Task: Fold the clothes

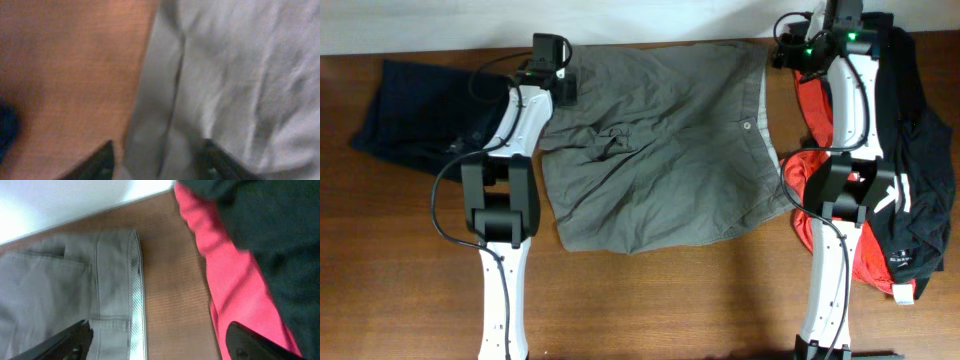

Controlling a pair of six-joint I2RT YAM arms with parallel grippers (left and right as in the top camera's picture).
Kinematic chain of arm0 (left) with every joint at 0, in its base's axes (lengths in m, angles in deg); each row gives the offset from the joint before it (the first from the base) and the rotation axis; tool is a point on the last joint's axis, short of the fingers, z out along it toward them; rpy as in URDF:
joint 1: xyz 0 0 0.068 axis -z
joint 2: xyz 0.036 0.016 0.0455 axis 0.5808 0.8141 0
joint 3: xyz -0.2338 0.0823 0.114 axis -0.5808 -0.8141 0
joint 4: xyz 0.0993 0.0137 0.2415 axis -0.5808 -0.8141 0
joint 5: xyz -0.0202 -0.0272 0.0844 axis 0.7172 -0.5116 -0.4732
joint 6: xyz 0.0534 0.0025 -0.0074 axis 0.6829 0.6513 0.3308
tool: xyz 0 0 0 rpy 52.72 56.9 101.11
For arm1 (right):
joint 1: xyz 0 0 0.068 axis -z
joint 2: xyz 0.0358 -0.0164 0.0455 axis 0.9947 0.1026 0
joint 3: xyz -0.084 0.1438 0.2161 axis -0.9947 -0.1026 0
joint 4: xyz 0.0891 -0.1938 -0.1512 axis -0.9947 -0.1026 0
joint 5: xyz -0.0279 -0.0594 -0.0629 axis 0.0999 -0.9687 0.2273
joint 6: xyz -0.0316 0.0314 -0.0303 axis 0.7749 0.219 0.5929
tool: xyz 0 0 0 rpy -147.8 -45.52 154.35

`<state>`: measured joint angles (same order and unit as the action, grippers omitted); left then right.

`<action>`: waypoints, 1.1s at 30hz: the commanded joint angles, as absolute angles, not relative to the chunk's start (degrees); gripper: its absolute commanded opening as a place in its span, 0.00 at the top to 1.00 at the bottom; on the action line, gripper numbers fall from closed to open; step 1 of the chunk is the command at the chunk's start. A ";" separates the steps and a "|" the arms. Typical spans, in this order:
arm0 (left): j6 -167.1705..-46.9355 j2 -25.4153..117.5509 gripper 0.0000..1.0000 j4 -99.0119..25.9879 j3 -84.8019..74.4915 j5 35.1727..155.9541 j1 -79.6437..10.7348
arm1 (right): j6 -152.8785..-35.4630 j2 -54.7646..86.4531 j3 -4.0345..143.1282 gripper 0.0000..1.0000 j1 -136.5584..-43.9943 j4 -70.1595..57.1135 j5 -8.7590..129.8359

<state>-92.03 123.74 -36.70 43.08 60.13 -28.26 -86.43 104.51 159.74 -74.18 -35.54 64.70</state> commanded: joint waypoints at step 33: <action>-94.26 84.04 0.30 -93.70 42.51 67.52 -21.20 | -91.57 44.71 139.15 0.24 -86.40 -71.08 58.08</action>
<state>-92.29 89.64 -93.44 42.67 68.13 -22.31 -87.66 50.61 146.73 -86.46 -70.68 60.99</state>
